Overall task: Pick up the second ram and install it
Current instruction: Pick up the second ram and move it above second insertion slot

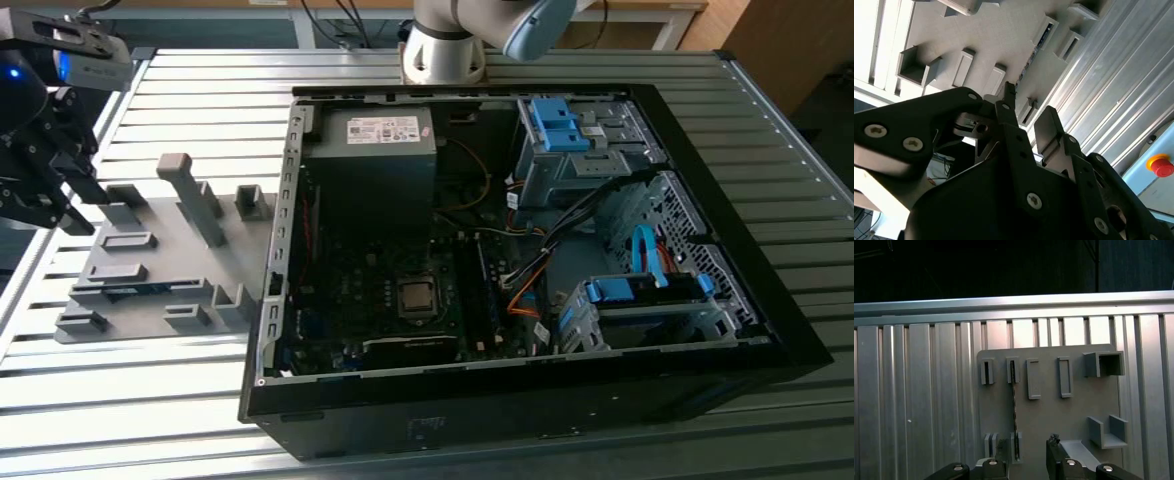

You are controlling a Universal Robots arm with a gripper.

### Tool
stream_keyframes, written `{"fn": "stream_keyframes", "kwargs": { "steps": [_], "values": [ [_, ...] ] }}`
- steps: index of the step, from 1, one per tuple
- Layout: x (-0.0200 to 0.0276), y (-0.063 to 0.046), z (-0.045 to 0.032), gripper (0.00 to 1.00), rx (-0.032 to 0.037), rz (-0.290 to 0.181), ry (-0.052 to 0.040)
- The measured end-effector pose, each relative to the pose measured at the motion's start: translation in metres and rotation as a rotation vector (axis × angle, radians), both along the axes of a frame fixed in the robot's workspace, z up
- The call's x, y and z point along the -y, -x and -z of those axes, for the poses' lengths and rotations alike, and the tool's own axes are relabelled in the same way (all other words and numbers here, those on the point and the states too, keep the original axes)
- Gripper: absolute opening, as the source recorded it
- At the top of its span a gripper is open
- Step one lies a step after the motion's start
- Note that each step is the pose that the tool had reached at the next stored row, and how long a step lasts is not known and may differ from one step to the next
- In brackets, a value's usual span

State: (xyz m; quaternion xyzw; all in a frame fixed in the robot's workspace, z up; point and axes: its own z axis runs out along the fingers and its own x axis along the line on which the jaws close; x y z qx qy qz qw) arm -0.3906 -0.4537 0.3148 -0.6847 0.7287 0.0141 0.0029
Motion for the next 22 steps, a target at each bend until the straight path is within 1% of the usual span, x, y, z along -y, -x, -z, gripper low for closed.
{"fn": "stream_keyframes", "kwargs": {
  "steps": [4,13,22],
  "values": [
    [0.0,0.0,0.003,0.43,0.0002,0.0,0.0],
    [0.0003,0.0,0.0127,0.43,0.0001,0.0,0.0],
    [0.0004,0.001,0.0134,0.43,0.0001,0.0,0.0]
  ]
}}
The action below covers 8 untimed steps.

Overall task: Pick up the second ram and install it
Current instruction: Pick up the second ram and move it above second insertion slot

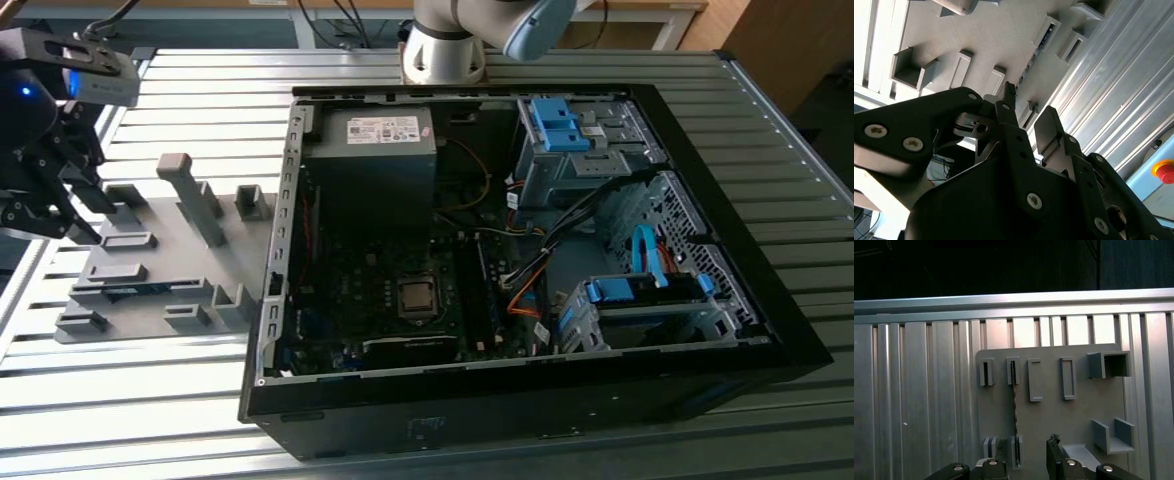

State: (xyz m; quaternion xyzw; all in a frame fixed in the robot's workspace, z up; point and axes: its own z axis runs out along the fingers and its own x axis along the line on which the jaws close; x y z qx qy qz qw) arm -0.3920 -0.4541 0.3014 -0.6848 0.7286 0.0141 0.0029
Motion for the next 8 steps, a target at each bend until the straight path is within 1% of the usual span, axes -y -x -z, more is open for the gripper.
{"fn": "stream_keyframes", "kwargs": {
  "steps": [8],
  "values": [
    [0.0,0.001,0.001,0.43,0.0,0.0,0.0]
  ]
}}
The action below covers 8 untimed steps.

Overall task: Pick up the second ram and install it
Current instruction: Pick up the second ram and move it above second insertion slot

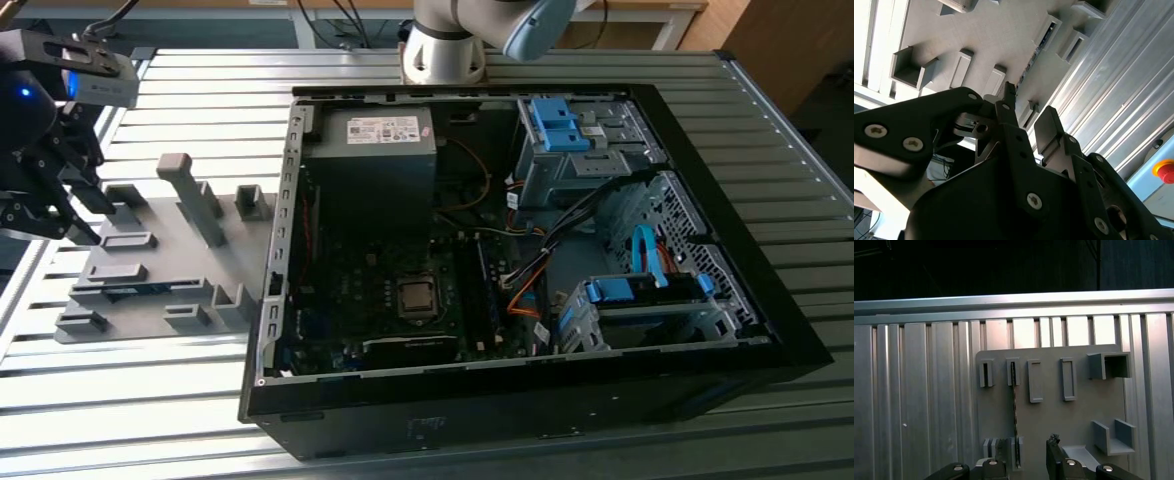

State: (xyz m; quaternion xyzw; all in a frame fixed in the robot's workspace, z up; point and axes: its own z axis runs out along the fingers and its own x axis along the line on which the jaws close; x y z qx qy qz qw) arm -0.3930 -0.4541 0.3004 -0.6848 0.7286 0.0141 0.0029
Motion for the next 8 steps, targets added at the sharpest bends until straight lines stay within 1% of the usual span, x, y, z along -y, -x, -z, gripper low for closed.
{"fn": "stream_keyframes", "kwargs": {
  "steps": [8],
  "values": [
    [0.0,0.0,0.0007,0.43,-0.0003,0.0,-0.0002]
  ]
}}
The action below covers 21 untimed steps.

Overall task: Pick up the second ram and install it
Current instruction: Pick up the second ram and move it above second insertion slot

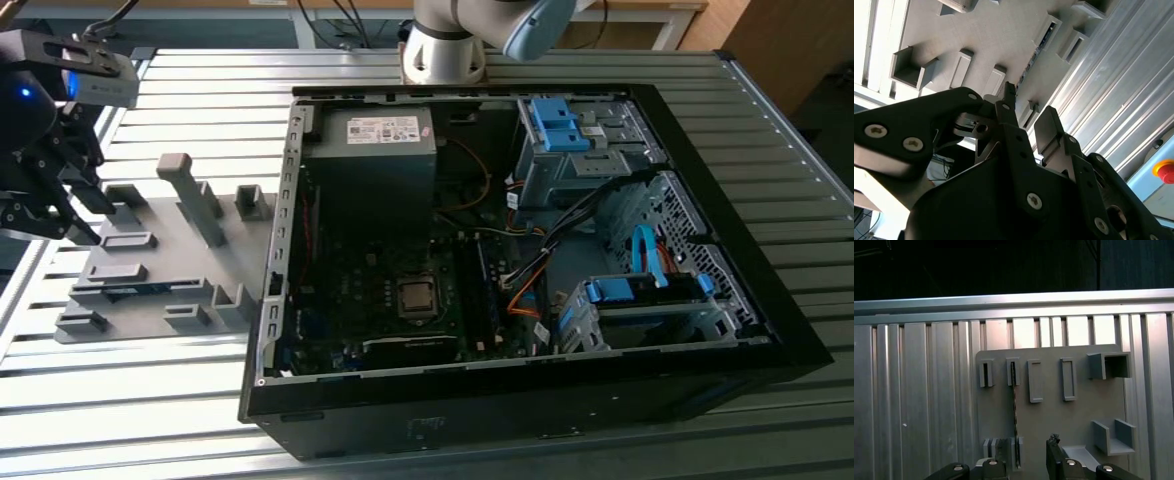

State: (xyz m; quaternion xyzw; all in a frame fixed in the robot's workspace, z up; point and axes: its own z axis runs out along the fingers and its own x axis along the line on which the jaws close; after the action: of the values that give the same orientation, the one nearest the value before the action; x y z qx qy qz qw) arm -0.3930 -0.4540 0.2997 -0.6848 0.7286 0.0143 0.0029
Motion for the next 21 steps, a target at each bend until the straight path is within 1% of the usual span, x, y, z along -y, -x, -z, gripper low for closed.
{"fn": "stream_keyframes", "kwargs": {
  "steps": [3,8,14,17,20,21],
  "values": [
    [0.0,0.0,0.0041,0.43,-0.0023,0.0,0.0003],
    [0.0,0.001,0.0132,0.43,-0.0023,0.0,0.001],
    [0.0,0.01,0.0242,0.43,-0.0022,0.0,0.0011],
    [0.0001,0.011,0.0295,0.43,-0.0022,-0.001,0.0011],
    [0.0001,0.012,0.0303,0.43,-0.0025,-0.001,0.0013],
    [0.0001,0.012,0.032,0.43,-0.0023,-0.001,0.0011]
  ]
}}
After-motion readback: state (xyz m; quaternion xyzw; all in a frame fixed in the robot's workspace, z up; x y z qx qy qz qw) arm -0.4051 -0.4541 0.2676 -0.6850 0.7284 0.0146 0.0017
